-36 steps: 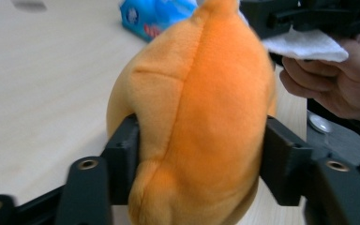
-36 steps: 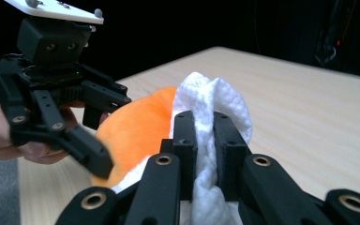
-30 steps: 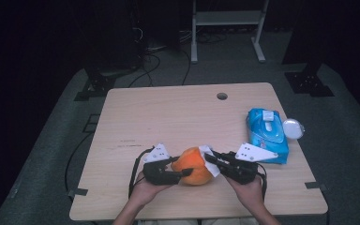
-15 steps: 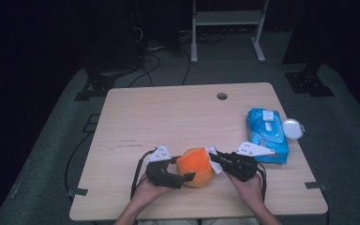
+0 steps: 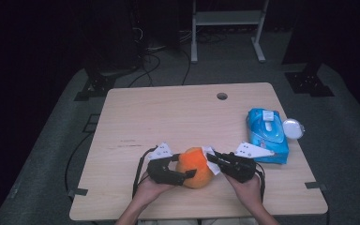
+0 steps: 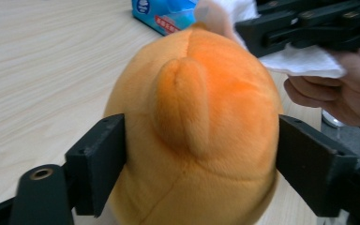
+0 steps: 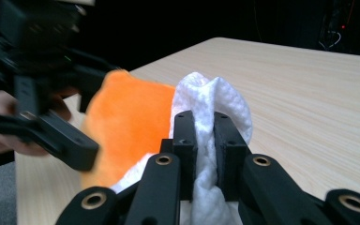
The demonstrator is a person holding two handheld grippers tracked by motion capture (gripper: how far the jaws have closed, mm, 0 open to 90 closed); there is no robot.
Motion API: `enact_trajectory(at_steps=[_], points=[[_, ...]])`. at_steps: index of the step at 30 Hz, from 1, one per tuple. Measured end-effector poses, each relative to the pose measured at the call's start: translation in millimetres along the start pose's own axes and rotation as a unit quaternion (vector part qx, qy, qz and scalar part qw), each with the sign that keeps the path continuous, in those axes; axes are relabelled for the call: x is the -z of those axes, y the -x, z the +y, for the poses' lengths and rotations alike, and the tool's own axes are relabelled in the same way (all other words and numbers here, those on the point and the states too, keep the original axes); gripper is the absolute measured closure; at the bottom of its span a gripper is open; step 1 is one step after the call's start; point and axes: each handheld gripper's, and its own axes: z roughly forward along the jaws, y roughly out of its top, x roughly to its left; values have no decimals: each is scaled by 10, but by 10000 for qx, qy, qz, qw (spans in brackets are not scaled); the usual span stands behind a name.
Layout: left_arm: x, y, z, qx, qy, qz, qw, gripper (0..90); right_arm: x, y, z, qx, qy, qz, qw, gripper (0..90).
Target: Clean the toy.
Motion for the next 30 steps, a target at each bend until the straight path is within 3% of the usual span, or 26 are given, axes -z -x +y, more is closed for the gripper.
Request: enact_trajectory(at_steps=[3,5,7,8,9,10,12,14,15,16,17,19,21,22,23,24,26,28,29,30], points=[[-63,86,-29,-178,61,101,9998,409,-8,-216,67,443,38,196,9988,806],[-86,146,-34,-345,21,166,9993,447,-33,-302,111,701,-22,284,9971,807],[-86,151,-32,-386,2,149,9991,456,-35,-294,119,746,-55,246,9969,807],[-89,141,-38,-335,-10,75,9994,467,-2,-153,94,472,-18,221,9986,807],[-89,141,-38,-335,-10,75,9994,467,-2,-153,94,472,-18,221,9986,807],[-96,152,-42,-344,8,77,9994,462,43,2,53,295,-39,20,9996,807],[-97,182,-12,-442,-30,-39,9990,407,83,116,22,32,-64,-23,10000,807],[-84,159,16,-353,-54,-160,9992,262,90,126,18,62,-99,-12,9999,808],[-16,55,57,144,105,-581,9982,202,91,86,23,233,-185,-106,9995,808],[10,20,63,252,137,-584,9979,176,88,73,18,253,-215,-114,9994,809],[6,15,60,229,96,-453,9987,174,84,83,12,242,-207,-96,9994,808],[-23,18,45,142,-34,-352,9993,170,81,93,11,187,-195,-77,9996,809],[-117,80,-36,-107,-23,-195,9997,278,83,23,47,192,-173,-28,9997,807],[-117,80,-36,-107,-23,-195,9997,351,83,-60,70,370,-159,-5,9992,806],[-138,137,-38,-387,-73,-111,9992,404,80,-152,97,462,-152,119,9987,806],[-147,170,-41,-484,-87,-102,9987,436,73,-224,132,554,-124,313,9979,806],[-168,235,-57,-660,-156,-148,9976,457,44,-329,204,878,-219,363,9952,807],[-168,258,-63,-678,-154,-135,9975,455,37,-325,220,963,-243,317,9946,807],[-163,261,-63,-708,-150,-140,9973,455,39,-272,216,876,-242,280,9955,808],[-163,255,-53,-706,-139,-172,9973,411,59,-129,163,671,-307,128,9972,808]])
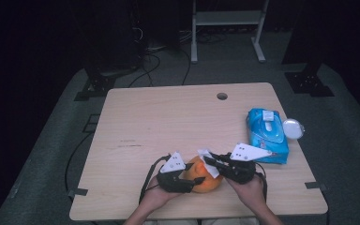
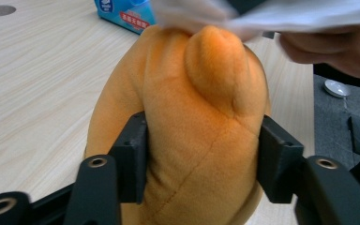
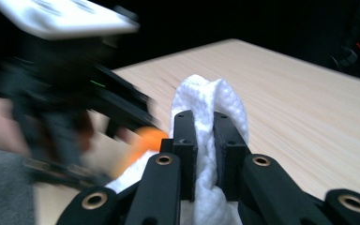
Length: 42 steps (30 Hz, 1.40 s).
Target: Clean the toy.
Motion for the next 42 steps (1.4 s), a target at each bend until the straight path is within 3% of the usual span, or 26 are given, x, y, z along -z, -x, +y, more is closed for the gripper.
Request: enact_trajectory(at_steps=[2,4,5,6,7,8,11,12,13,14,16,19,21,23,25,26,28,31,34,37,39,40,42], points=[[-29,-9,19,154,88,-53,9998,251,20,76,-58,-293,-17,88,9995,808],[-51,-6,22,210,96,-14,9997,145,19,40,-42,-282,-23,106,9995,808],[-67,10,15,128,35,28,9999,158,12,-3,-23,-267,45,212,9994,807],[-67,10,15,128,35,28,9999,234,12,-3,-23,-267,45,212,9994,807],[-37,27,-2,-156,-48,83,9998,310,-23,-140,18,-47,51,343,9994,806],[-20,24,-13,-210,-86,96,9997,350,-39,-182,32,91,2,342,9994,805],[5,5,-44,-246,-83,122,9996,432,-35,-134,31,50,-47,383,9992,807],[18,-11,-51,-208,-89,114,9997,432,-22,-62,18,-40,-71,329,9994,807],[26,-16,-56,-208,-83,99,9997,441,33,116,-51,-171,-128,-24,9998,808],[30,-16,-59,-217,-86,92,9997,444,70,204,-100,-276,-149,-166,9994,808],[35,-19,-69,-236,-68,62,9997,444,137,320,-162,-621,-91,-179,9979,808],[60,-54,-80,-170,-62,-10,9998,445,132,231,-103,-524,5,-44,9986,810],[86,-89,-92,-134,-79,-49,9999,444,88,108,-43,-296,16,128,9995,809],[118,-110,-102,-128,-117,-85,9998,444,44,67,-31,-106,-50,87,9999,810],[133,-118,-104,-119,-136,-79,9998,443,47,101,-37,-172,-65,79,9998,810],[152,-132,-116,-75,-127,-98,9998,442,101,193,-54,-345,-28,-95,9994,810],[162,-143,-123,-57,-124,-120,9998,442,174,253,-58,-523,134,-154,9984,810],[168,-154,-122,-73,-144,-126,9998,442,190,189,-8,-473,271,-70,9985,810],[180,-176,-129,-85,-156,-150,9997,442,83,102,-11,-257,125,6,9996,810],[197,-201,-148,-35,-148,-160,9998,442,29,172,-102,-457,52,35,9989,810],[218,-249,-170,74,-124,-244,9996,442,54,256,-135,-497,-24,-188,9986,810],[233,-264,-175,89,-131,-256,9995,442,73,303,-156,-628,-29,-252,9977,810],[265,-293,-191,129,-135,-269,9995,442,106,310,-167,-705,49,-242,9972,810]])
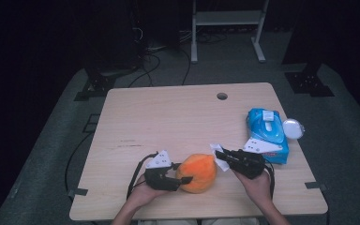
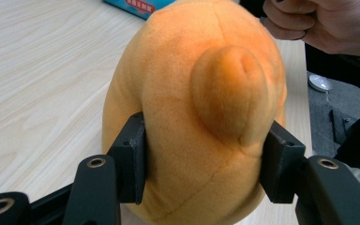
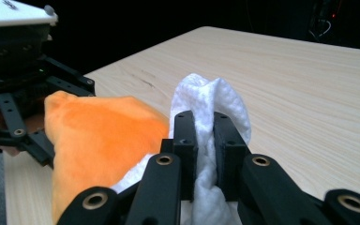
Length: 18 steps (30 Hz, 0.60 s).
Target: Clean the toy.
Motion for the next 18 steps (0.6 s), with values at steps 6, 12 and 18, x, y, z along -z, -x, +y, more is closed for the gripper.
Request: enact_trajectory(at_steps=[6,12,18], points=[[53,-54,-33,92,-48,-11,9999,440,-145,-135,-47,-56,39,314,9995,810],[49,-59,-25,93,-39,-32,9999,438,-132,-72,-59,-181,55,298,9994,808],[30,-44,-8,60,-26,-2,10000,433,-137,-32,-73,-118,-34,177,9998,809]])
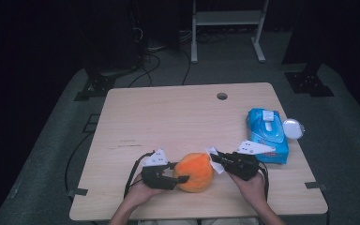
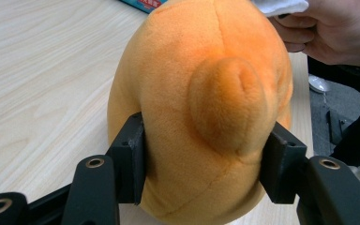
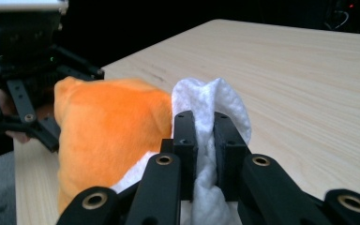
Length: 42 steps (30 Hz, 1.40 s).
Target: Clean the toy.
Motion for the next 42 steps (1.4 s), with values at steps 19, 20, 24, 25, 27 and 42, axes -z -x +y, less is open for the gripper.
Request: enact_trajectory(at_steps=[19,20,24,25,27,42], points=[[-187,177,141,-122,209,254,9994,472,-2,-305,117,525,230,273,9980,808],[-158,219,176,-222,256,359,9988,492,-24,-362,153,712,197,254,9969,809],[-115,270,231,-408,226,367,9982,497,29,-192,141,553,174,70,9983,810],[-115,270,231,-408,226,367,9982,460,24,-160,113,463,145,72,9988,809],[-166,226,198,-144,204,251,9994,320,-14,-142,68,401,74,69,9991,810],[-272,284,165,-346,201,525,9978,459,-15,-379,195,767,155,279,9965,810]])
